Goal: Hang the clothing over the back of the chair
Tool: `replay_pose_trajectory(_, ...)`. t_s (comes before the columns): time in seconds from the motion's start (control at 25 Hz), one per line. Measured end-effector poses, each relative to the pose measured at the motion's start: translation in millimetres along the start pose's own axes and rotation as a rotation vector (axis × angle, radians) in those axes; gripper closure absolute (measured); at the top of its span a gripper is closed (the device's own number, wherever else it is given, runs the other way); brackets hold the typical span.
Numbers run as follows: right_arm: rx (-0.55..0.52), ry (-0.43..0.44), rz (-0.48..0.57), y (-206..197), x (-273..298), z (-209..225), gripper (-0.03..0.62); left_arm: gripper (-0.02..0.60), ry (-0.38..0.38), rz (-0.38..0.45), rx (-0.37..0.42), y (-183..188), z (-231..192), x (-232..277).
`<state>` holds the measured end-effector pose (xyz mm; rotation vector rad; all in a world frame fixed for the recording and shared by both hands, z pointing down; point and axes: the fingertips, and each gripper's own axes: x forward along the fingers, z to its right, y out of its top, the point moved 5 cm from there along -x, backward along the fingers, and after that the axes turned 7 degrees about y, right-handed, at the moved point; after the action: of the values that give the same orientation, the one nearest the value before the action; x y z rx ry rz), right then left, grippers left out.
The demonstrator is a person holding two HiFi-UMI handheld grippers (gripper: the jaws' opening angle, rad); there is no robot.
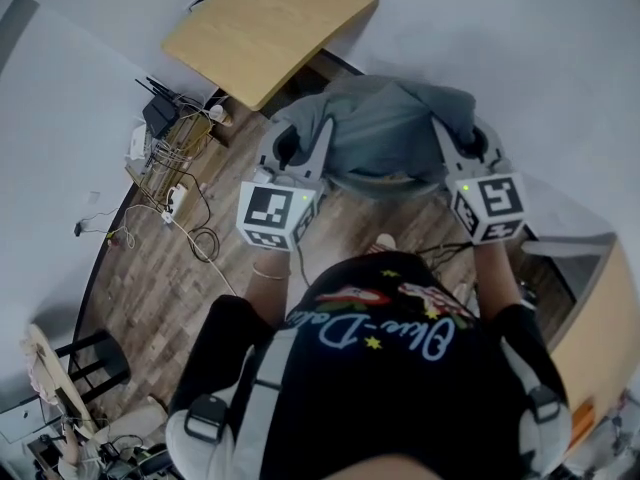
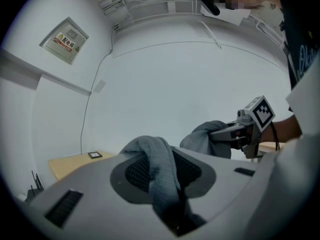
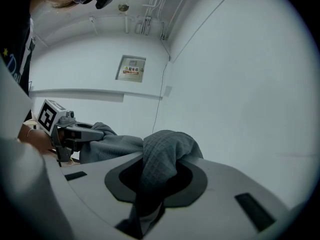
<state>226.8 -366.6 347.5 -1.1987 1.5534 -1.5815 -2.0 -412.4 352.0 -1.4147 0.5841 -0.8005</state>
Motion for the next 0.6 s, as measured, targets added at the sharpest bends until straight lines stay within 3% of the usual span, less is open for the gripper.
replay_pose_trajectory(0.6, 0.107, 0.001, -0.184, -103, -34, -31, 0.522, 0.485, -0.031, -0.118, -0.021, -91, 36, -32)
